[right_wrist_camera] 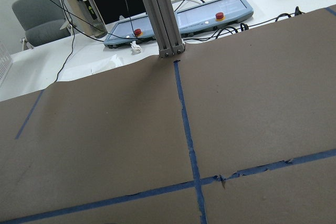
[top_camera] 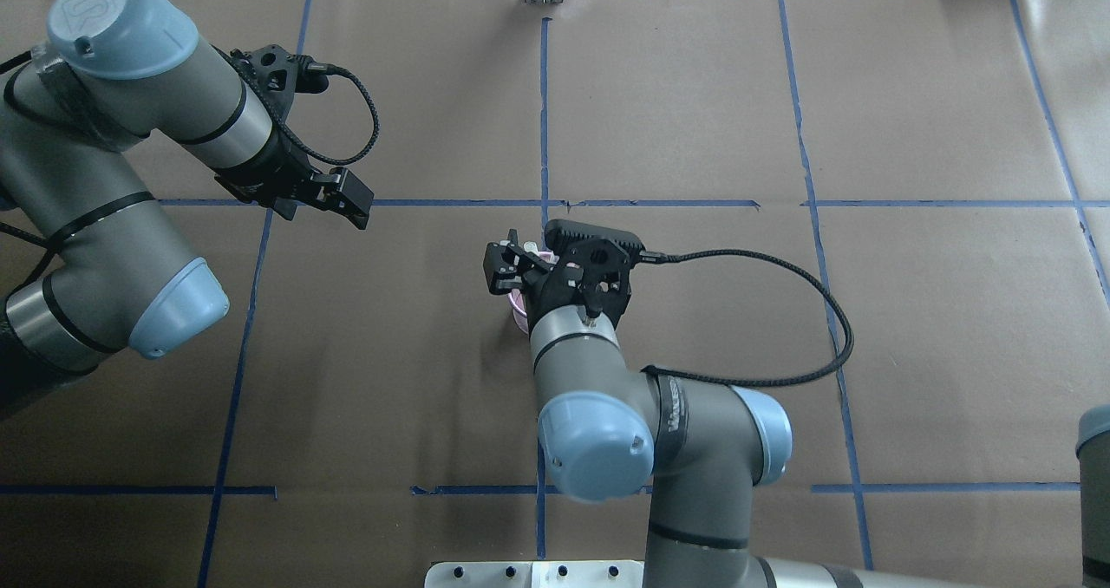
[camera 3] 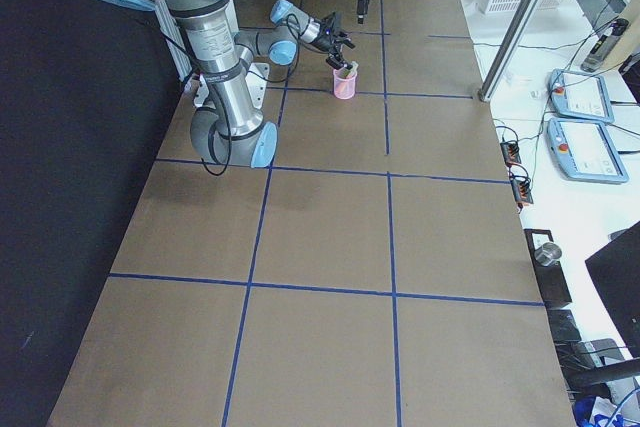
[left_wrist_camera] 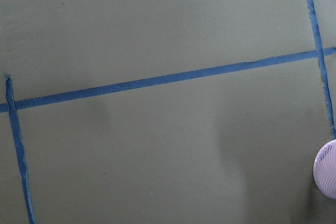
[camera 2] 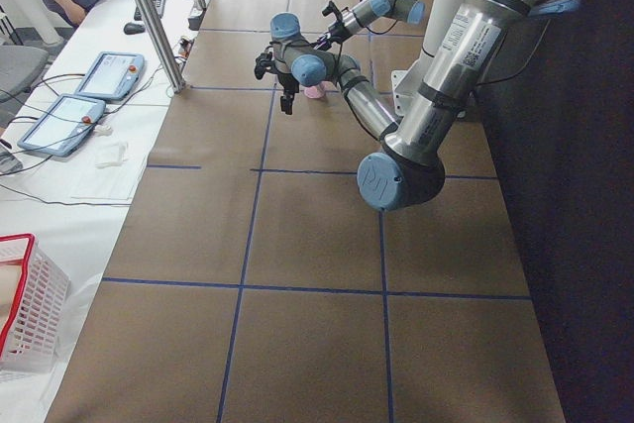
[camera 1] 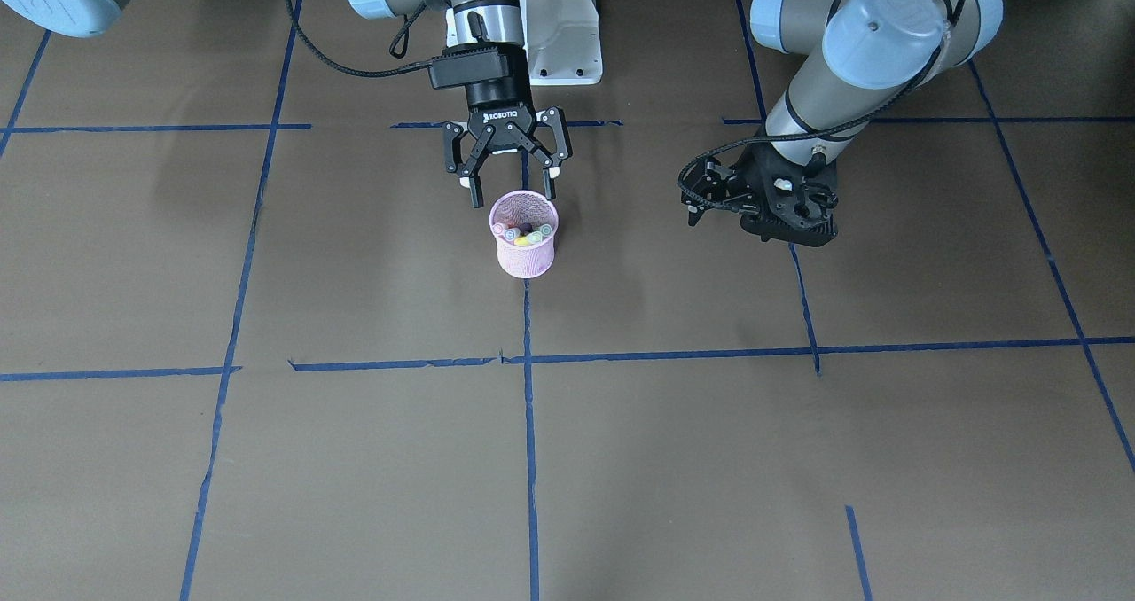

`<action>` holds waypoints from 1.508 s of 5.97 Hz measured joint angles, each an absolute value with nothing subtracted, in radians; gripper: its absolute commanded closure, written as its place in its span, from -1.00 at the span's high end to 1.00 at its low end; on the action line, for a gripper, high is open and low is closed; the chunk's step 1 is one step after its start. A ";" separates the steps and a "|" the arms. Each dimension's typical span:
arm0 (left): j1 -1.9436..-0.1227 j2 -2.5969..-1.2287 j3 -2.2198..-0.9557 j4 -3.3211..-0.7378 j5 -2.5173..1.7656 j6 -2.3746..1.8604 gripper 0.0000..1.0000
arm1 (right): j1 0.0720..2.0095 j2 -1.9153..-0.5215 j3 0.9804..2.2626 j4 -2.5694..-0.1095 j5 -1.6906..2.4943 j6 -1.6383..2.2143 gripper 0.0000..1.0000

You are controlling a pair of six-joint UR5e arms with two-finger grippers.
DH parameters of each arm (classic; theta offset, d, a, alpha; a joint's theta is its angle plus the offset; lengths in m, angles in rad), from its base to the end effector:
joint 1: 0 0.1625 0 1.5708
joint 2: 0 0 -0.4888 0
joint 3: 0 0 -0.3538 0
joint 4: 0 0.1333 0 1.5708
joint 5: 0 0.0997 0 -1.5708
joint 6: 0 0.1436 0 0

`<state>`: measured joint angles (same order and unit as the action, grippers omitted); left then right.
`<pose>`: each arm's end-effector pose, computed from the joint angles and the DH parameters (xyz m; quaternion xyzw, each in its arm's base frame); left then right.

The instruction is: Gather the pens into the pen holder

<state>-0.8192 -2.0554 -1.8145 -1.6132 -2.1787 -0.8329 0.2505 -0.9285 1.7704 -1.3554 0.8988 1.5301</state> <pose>0.4032 -0.5065 0.3746 0.0544 0.4501 0.0765 0.8880 -0.5990 -0.3832 0.2584 0.3508 -0.4298 0.2507 0.7933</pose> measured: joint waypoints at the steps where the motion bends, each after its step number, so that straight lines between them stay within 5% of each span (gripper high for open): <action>1: -0.819 -2.059 -1.815 -1.611 -2.179 -0.833 1.00 | 0.316 -0.923 1.790 -1.398 1.068 1.515 1.00; 5: -0.824 -2.062 -1.823 -1.595 -2.178 -0.830 1.00 | 0.671 -0.927 1.844 -1.713 1.873 1.204 1.00; 9: -1.029 -1.937 -1.868 -1.479 -2.184 -0.602 1.00 | 0.923 -1.104 1.893 -1.757 2.119 0.780 1.00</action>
